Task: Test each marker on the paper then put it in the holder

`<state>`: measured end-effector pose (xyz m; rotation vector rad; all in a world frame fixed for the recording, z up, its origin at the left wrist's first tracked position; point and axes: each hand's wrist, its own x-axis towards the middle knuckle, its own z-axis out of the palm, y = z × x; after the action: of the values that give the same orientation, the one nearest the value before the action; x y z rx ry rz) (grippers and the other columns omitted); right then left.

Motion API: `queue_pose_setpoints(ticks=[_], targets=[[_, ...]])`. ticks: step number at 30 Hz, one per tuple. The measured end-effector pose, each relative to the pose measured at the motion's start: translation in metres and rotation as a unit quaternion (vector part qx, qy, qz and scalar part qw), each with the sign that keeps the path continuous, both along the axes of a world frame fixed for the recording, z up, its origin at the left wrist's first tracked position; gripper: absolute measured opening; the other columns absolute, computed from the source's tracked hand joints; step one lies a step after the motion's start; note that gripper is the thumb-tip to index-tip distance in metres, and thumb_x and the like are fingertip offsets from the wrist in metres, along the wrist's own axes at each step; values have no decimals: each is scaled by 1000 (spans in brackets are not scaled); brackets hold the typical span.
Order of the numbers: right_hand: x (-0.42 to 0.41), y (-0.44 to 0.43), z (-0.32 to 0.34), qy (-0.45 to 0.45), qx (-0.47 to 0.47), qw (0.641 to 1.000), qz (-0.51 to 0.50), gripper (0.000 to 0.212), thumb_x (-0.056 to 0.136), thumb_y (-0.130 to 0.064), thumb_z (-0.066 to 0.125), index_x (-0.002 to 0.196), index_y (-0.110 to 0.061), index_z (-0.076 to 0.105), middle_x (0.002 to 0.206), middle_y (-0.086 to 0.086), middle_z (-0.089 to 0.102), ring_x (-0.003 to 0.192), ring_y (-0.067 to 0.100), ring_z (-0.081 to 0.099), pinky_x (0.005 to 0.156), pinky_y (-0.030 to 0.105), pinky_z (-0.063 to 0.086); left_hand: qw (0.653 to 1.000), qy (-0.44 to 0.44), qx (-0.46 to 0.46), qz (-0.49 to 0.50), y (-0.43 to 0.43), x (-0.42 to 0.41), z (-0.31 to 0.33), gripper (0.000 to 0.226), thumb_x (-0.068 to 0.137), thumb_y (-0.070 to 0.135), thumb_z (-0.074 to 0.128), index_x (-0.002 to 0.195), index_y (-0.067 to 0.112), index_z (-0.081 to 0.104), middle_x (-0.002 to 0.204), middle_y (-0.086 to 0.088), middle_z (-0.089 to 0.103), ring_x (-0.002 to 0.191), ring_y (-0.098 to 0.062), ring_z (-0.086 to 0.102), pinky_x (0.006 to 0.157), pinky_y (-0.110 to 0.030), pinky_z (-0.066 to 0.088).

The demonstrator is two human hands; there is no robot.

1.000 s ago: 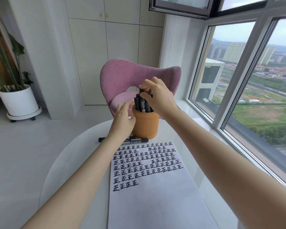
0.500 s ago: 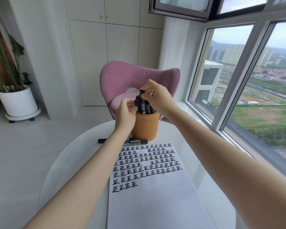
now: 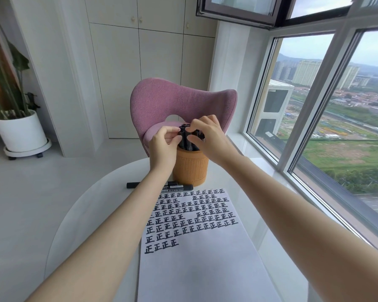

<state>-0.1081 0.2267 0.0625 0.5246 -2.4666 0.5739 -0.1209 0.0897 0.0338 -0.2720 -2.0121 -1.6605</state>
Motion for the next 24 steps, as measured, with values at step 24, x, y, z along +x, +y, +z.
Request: queue_pose_setpoints(ticks=[24], targets=[[88,-7,-87,33,-90,995,-7,20,89,-16,48,97,-13,65,99,-2,61,95,24,46,85,35,41,921,-47,-386,-14,-67,45,-74,22,81,17,71,103,16,69,103,1,65,101,-18,54,89,-30,43]])
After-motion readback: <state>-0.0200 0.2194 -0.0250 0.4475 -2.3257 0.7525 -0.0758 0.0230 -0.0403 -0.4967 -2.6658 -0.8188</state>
